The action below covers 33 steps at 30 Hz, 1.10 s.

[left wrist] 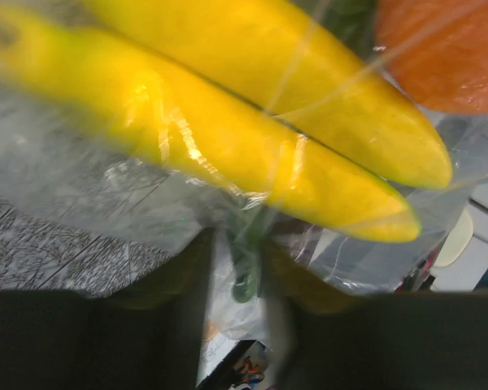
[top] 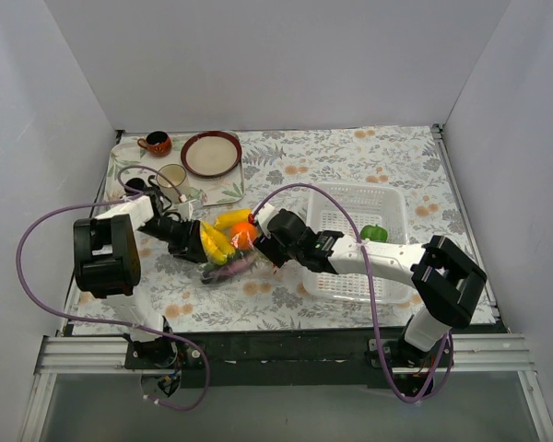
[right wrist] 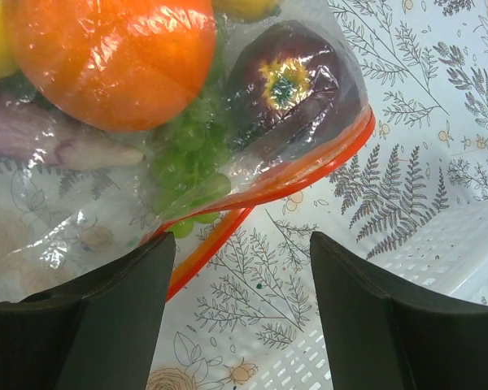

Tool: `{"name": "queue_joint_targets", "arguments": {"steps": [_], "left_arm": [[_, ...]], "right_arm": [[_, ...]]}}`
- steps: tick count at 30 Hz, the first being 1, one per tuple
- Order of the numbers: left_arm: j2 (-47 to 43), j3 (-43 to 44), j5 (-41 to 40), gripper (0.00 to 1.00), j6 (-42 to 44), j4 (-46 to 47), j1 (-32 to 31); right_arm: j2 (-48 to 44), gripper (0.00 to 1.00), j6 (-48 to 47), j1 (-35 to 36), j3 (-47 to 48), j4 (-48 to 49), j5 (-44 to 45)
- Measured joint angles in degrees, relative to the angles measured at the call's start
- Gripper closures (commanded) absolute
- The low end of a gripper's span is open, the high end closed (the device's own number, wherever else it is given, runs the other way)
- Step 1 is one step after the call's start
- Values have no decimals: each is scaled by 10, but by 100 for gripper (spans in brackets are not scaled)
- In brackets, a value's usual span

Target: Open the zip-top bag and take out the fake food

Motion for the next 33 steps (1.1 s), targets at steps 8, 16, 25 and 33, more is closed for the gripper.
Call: {"name": "queue_joint_targets", "arguments": {"steps": [8,16,25,33], "left_arm": [[2,34,2,100,1,-9,-19],[2,74,-57,100,17,-5,6],[2,61,-104,100,31,1,16],[2,44,-114,100,27,13,13]], "right_arm": [[0,17,3,0,0,0,1],[4,15,8,0,-5,2,10],[26,9,13,0,-18,46,-2],[39,5,12,0,-32,126,-63]]}}
